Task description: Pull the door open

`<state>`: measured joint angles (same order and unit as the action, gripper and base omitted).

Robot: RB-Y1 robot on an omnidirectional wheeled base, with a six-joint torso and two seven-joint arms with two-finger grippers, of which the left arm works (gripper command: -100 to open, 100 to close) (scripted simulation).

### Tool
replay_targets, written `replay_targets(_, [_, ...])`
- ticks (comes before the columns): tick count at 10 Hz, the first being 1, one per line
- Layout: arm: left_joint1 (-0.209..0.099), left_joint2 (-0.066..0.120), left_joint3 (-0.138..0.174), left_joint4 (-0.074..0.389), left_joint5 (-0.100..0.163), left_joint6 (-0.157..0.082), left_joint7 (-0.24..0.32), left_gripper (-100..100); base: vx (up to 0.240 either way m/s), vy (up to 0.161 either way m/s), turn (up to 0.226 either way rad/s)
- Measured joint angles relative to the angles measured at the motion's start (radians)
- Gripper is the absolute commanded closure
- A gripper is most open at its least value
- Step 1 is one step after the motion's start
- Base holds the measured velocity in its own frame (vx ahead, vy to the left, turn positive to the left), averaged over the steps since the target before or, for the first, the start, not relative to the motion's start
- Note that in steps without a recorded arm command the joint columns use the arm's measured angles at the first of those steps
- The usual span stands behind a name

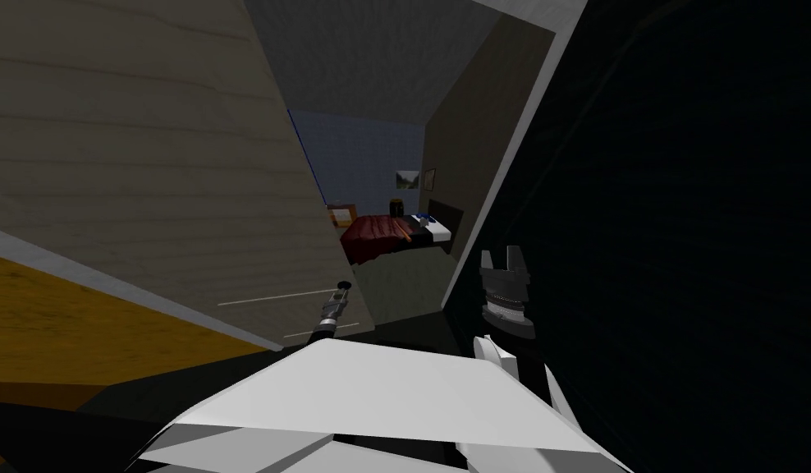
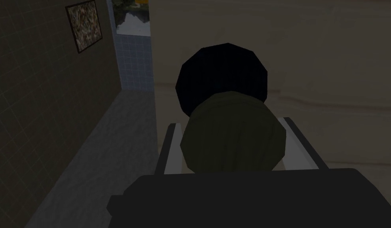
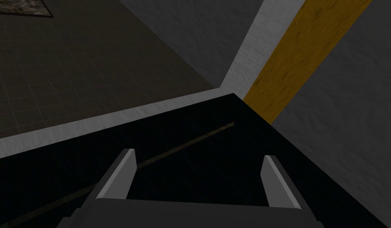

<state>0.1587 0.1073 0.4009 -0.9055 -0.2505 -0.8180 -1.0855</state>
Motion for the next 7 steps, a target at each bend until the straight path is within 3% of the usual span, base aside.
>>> replay_targets(7, [-0.011,0.019,-0.044,0.009,0.049,-0.005,0.173,100,-0.034,0.001,0.01])
